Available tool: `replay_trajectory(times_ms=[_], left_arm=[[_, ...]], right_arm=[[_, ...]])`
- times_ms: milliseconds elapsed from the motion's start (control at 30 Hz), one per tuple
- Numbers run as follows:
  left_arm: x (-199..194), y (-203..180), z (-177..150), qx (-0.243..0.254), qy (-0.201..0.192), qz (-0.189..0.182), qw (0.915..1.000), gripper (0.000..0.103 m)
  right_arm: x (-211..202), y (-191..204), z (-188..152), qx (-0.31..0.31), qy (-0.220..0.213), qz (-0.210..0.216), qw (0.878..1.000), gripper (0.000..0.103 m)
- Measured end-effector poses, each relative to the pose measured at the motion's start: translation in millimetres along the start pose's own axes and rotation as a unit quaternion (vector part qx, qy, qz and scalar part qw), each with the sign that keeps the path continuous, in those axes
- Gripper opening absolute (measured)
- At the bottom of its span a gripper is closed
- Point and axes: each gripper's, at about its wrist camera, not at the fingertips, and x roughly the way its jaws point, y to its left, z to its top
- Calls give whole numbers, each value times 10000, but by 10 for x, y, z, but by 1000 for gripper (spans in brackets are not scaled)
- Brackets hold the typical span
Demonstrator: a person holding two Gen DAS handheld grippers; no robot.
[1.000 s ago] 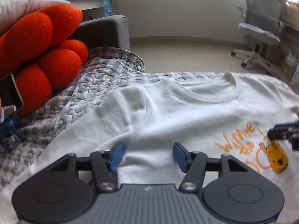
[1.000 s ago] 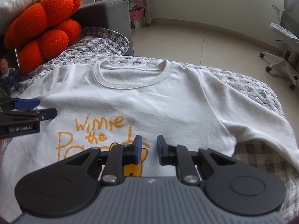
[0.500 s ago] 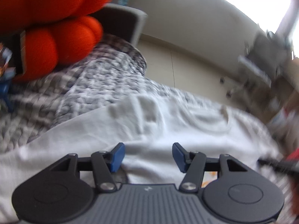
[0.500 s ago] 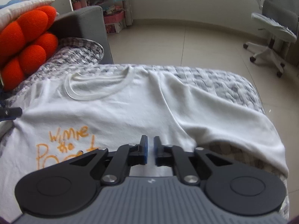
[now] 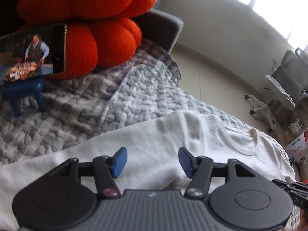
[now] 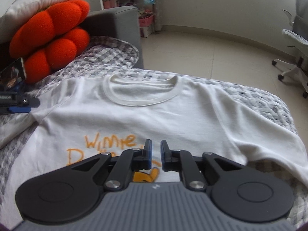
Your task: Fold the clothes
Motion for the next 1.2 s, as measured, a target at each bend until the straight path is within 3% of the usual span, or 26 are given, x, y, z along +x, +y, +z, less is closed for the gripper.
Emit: replay_trajectory(times_ms=[267,1200], left_arm=[[53,-32,-42,310,172,209,9992,60],[48,-75,-55,427,129,504,9977,60]], right_arm=[[122,269,-11,-340,140,128,9992,14],[84,173,-3,-157,135,63,9998,15]])
